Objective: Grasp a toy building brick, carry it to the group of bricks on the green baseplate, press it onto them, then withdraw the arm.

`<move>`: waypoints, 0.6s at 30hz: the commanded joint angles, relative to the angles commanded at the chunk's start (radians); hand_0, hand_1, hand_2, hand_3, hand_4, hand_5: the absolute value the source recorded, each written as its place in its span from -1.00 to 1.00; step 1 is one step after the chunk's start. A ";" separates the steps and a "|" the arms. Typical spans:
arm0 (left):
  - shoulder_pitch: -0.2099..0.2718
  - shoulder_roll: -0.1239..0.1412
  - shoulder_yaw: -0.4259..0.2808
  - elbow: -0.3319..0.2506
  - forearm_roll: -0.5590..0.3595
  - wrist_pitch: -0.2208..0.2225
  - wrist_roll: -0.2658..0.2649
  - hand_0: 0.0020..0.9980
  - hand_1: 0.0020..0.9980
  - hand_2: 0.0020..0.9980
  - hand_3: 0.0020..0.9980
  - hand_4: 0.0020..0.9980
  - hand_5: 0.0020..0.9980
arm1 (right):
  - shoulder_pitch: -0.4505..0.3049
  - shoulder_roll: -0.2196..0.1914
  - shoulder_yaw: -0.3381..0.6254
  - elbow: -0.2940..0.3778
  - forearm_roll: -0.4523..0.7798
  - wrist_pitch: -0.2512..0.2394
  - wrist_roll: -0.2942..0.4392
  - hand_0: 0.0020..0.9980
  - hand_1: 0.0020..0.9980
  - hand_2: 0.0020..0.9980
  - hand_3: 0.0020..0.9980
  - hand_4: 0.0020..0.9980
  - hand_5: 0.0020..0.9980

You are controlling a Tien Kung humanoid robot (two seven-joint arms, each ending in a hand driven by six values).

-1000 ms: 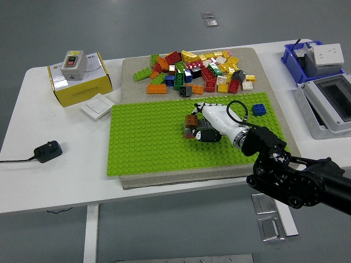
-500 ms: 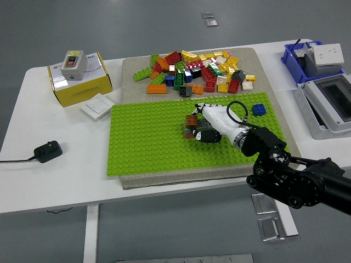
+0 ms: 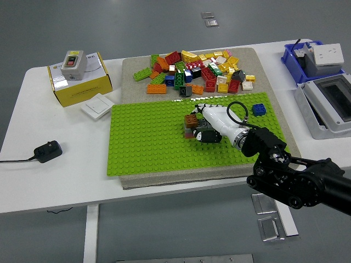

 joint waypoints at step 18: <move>-0.001 0.000 -0.003 0.000 0.002 0.000 0.000 0.32 0.32 0.12 0.18 -0.71 0.36 | 0.000 -0.004 0.013 0.016 0.029 0.000 0.011 0.75 0.81 0.89 0.57 0.11 -0.24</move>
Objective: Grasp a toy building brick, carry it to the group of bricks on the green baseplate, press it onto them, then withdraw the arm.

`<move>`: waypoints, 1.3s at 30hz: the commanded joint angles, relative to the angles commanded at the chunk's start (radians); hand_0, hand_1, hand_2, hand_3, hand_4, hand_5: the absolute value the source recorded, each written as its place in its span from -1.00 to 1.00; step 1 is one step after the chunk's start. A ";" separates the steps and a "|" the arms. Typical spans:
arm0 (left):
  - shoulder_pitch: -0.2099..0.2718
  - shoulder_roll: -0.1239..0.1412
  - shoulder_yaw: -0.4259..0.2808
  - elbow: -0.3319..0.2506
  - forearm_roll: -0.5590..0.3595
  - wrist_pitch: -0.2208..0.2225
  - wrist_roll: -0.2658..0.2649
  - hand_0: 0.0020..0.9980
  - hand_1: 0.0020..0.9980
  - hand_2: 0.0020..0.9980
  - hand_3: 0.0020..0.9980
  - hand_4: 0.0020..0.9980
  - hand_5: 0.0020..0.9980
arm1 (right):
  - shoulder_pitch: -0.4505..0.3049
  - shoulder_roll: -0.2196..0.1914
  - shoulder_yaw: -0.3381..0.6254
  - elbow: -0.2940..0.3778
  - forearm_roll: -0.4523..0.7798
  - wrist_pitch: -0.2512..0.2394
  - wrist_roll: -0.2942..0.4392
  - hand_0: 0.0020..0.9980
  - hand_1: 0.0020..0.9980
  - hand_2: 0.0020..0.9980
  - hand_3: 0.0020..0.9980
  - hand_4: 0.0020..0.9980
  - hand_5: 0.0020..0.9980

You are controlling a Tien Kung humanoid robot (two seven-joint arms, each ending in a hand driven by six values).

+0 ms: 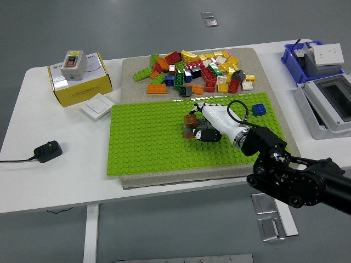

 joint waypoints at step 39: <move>0.006 -0.005 -0.004 0.000 -0.003 0.001 -0.003 0.32 0.32 0.13 0.18 -0.70 0.36 | -0.083 -0.074 0.093 0.193 -0.031 -0.049 0.029 0.77 0.84 1.00 0.29 0.12 -0.19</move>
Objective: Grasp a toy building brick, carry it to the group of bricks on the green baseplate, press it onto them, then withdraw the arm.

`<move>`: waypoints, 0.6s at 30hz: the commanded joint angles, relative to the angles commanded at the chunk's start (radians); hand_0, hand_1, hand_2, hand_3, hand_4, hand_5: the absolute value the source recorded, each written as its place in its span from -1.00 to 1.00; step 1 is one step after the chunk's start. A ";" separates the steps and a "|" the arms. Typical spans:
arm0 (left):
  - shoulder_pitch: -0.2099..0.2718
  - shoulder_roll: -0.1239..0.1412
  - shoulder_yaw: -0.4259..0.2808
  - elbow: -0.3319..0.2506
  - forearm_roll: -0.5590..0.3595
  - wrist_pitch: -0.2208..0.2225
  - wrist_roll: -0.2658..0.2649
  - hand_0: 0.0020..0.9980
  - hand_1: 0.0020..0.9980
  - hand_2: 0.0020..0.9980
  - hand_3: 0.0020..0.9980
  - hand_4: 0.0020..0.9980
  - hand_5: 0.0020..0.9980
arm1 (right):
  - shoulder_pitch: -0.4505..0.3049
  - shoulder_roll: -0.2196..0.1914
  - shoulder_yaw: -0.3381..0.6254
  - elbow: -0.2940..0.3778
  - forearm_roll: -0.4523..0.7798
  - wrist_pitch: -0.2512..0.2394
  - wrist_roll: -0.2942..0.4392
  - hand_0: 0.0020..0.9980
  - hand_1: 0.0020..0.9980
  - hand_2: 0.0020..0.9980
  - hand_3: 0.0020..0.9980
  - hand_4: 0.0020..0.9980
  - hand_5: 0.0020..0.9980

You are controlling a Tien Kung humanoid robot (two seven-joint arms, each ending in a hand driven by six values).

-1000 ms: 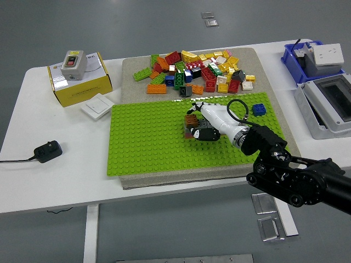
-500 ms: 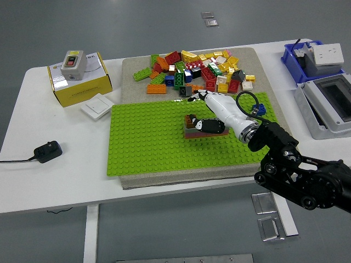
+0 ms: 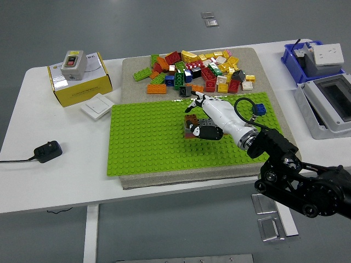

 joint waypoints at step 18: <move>0.003 0.001 0.004 0.000 0.002 -0.001 0.001 0.32 0.32 0.13 0.18 -0.69 0.36 | 0.011 0.023 -0.031 -0.070 0.042 0.001 0.010 0.77 0.85 1.00 0.29 0.12 -0.16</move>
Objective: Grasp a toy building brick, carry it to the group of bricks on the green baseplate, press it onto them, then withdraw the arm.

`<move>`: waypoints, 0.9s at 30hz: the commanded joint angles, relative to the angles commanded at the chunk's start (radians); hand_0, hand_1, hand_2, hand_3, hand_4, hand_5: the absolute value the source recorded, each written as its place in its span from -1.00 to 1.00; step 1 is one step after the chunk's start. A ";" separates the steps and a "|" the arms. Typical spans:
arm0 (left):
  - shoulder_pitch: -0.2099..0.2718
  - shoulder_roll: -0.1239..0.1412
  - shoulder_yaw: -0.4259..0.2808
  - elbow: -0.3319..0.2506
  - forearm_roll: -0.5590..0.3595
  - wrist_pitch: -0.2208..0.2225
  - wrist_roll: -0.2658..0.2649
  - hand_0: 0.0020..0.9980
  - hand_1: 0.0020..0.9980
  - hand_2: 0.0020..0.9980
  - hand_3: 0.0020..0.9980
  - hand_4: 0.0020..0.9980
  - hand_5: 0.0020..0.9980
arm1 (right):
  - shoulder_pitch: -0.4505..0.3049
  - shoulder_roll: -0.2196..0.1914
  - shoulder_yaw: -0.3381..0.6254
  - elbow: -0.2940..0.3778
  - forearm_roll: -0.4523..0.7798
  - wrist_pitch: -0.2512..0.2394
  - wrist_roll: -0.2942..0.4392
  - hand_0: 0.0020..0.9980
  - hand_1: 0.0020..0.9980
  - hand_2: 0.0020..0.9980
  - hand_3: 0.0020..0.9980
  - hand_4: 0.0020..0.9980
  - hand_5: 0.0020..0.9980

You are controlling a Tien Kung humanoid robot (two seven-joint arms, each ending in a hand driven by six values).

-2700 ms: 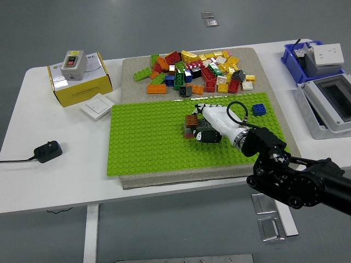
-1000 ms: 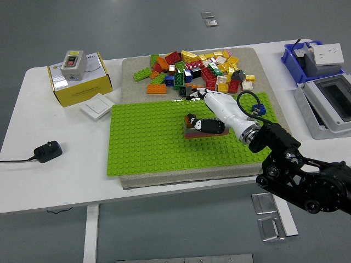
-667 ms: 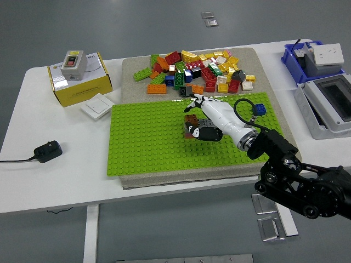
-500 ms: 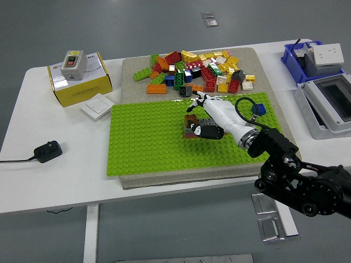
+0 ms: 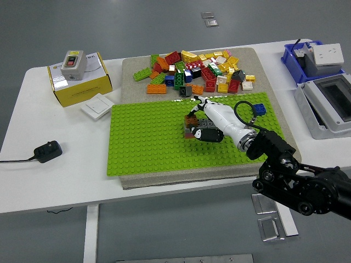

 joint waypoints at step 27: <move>-0.005 0.001 -0.004 0.000 0.003 0.000 -0.002 0.32 0.32 0.13 0.18 -0.68 0.36 | 0.004 0.019 -0.001 -0.054 0.011 0.004 -0.003 0.78 0.86 1.00 0.30 0.13 -0.09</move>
